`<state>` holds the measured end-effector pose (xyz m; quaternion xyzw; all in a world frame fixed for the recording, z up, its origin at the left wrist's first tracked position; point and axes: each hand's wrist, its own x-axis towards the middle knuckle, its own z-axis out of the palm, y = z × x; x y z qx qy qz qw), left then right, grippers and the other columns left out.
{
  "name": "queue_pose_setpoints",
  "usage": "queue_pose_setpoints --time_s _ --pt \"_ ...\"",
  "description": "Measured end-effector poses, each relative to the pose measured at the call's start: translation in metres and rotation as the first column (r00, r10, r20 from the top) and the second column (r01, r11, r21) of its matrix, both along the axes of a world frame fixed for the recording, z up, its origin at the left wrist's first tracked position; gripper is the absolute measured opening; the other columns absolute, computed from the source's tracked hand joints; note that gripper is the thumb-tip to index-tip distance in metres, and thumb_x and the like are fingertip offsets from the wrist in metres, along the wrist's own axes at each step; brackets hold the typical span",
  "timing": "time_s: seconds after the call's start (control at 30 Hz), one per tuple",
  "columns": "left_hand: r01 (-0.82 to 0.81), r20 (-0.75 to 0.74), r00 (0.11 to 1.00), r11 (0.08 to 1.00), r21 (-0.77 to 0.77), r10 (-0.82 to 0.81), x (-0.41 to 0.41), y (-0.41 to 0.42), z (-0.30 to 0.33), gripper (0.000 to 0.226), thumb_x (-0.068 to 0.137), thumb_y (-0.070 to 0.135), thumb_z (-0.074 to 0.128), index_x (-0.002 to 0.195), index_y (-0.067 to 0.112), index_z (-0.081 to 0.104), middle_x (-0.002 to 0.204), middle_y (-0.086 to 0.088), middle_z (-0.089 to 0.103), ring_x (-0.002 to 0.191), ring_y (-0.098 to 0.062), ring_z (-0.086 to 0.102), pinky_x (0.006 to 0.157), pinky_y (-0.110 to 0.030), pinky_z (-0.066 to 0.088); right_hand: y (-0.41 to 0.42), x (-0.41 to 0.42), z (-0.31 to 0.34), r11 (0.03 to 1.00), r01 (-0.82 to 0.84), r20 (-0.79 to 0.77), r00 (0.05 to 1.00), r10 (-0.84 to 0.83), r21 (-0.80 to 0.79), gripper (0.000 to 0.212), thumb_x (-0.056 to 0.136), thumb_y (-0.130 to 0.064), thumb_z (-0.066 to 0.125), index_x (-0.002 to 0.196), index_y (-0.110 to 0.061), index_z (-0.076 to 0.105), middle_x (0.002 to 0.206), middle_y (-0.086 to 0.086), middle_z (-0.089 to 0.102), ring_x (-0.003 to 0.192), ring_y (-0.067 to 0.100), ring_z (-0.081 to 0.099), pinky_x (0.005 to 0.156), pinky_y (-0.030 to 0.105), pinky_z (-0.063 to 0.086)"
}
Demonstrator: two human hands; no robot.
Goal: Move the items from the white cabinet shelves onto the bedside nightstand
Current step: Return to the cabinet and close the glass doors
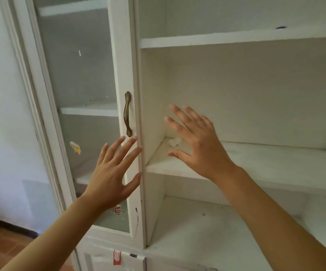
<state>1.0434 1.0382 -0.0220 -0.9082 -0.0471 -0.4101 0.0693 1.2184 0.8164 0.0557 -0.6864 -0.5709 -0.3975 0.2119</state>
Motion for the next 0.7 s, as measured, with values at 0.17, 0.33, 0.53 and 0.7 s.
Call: queue_pose_setpoints --time_s 0.17,0.33,0.53,0.7 --pt "0.132 0.075 0.989 0.991 -0.024 -0.130 -0.014 -0.049 0.016 0.065 0.099 0.052 0.052 0.159 0.028 0.040 0.172 0.005 0.023 0.161 -0.024 0.014 0.125 -0.064 0.022 -0.063 -0.034 0.009 0.994 0.111 -0.002 0.994 -0.111 0.011 0.090 0.088 -0.050 0.077 0.163 -0.025 0.034 0.175 -0.005 0.016 0.162 0.024 0.013 0.125 0.058 0.024" --pt "0.249 0.096 0.966 0.965 -0.085 -0.241 -0.016 -0.102 0.022 0.065 0.099 0.050 0.053 0.159 0.029 0.039 0.171 0.007 0.025 0.161 -0.022 0.014 0.123 -0.062 0.025 -0.134 -0.064 0.005 0.979 0.202 0.005 0.979 -0.202 0.013 0.087 0.090 -0.051 0.075 0.163 -0.025 0.035 0.175 -0.005 0.016 0.162 0.022 0.013 0.126 0.054 0.022" --pt "0.416 0.131 0.907 0.902 -0.115 -0.401 0.000 -0.178 0.033 0.065 0.099 0.048 0.055 0.159 0.028 0.040 0.170 0.006 0.029 0.159 -0.022 0.019 0.121 -0.062 0.030 -0.225 -0.085 0.008 0.935 0.354 0.002 0.935 -0.354 0.016 0.082 0.094 -0.053 0.070 0.163 -0.027 0.034 0.175 -0.006 0.015 0.162 0.020 0.013 0.126 0.053 0.023" --pt "0.526 0.178 0.844 0.846 -0.088 -0.506 0.019 -0.237 0.048 0.064 0.098 0.045 0.057 0.157 0.025 0.042 0.168 0.006 0.032 0.158 -0.022 0.023 0.121 -0.060 0.031 -0.292 -0.097 0.018 0.892 0.448 0.003 0.893 -0.449 0.062 0.079 0.094 -0.049 0.072 0.161 -0.024 0.037 0.174 -0.004 0.021 0.161 0.022 0.018 0.125 0.051 0.025"
